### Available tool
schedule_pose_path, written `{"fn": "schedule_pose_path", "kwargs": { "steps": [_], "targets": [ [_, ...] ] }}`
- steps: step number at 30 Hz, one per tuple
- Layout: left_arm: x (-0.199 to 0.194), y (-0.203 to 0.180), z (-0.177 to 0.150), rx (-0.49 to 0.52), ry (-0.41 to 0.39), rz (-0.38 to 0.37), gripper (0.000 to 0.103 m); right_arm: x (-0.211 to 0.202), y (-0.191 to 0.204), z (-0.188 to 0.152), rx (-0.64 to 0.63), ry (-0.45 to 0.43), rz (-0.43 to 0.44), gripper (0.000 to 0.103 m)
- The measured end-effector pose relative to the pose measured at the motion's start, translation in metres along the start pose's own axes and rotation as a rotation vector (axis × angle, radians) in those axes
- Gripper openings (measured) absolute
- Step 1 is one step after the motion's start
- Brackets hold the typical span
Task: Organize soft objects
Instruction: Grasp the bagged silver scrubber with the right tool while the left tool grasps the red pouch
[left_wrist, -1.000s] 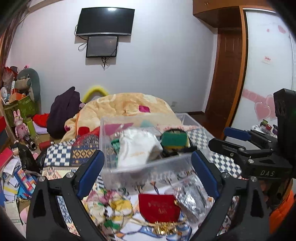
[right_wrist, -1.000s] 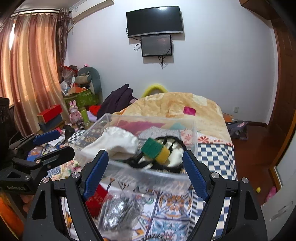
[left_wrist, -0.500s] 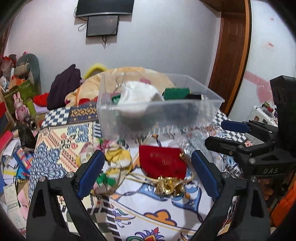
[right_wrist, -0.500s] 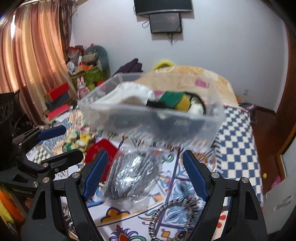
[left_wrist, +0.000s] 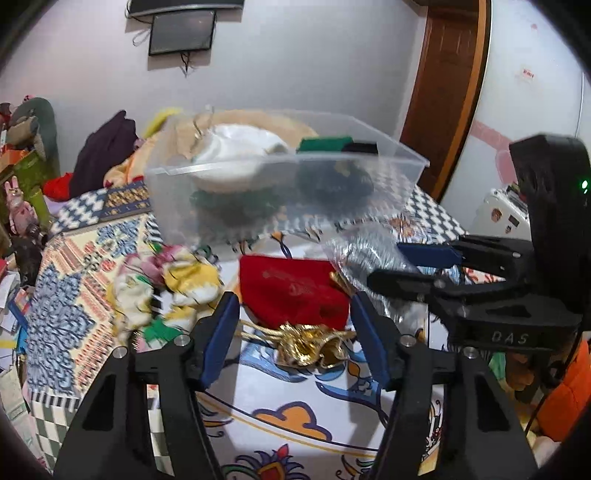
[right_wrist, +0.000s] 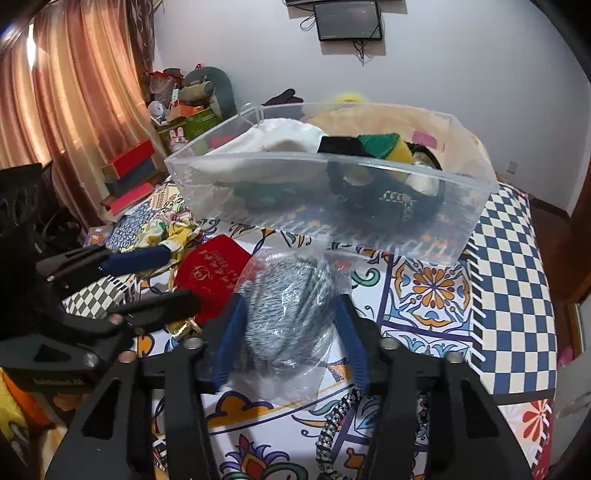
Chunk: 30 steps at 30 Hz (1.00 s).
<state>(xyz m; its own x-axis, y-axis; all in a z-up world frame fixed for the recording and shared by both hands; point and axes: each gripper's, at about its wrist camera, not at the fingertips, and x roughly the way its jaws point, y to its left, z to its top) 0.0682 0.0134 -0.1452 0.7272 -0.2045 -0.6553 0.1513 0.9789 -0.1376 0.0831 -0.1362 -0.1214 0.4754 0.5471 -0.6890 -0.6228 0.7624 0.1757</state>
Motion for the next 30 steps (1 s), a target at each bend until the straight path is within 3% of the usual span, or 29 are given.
{"fn": "schedule_pose_path", "kwargs": {
  "steps": [5, 13, 20, 30],
  "targets": [
    [0.008, -0.002, -0.005, 0.004, 0.026, -0.001, 0.056, -0.003, -0.003, -0.001, 0.012, -0.01, 0.002, 0.026],
    [0.01, -0.008, -0.009, 0.012, -0.002, -0.011, 0.032, -0.019, -0.006, 0.002, 0.014, -0.05, -0.006, 0.024],
    [-0.008, -0.01, -0.002, 0.015, -0.055, 0.007, 0.03, -0.043, -0.009, 0.01, 0.025, -0.119, -0.023, 0.024],
    [-0.05, -0.004, 0.028, -0.01, -0.169, -0.037, 0.03, -0.07, -0.014, 0.025, 0.036, -0.216, -0.06, 0.024]
  ]
}}
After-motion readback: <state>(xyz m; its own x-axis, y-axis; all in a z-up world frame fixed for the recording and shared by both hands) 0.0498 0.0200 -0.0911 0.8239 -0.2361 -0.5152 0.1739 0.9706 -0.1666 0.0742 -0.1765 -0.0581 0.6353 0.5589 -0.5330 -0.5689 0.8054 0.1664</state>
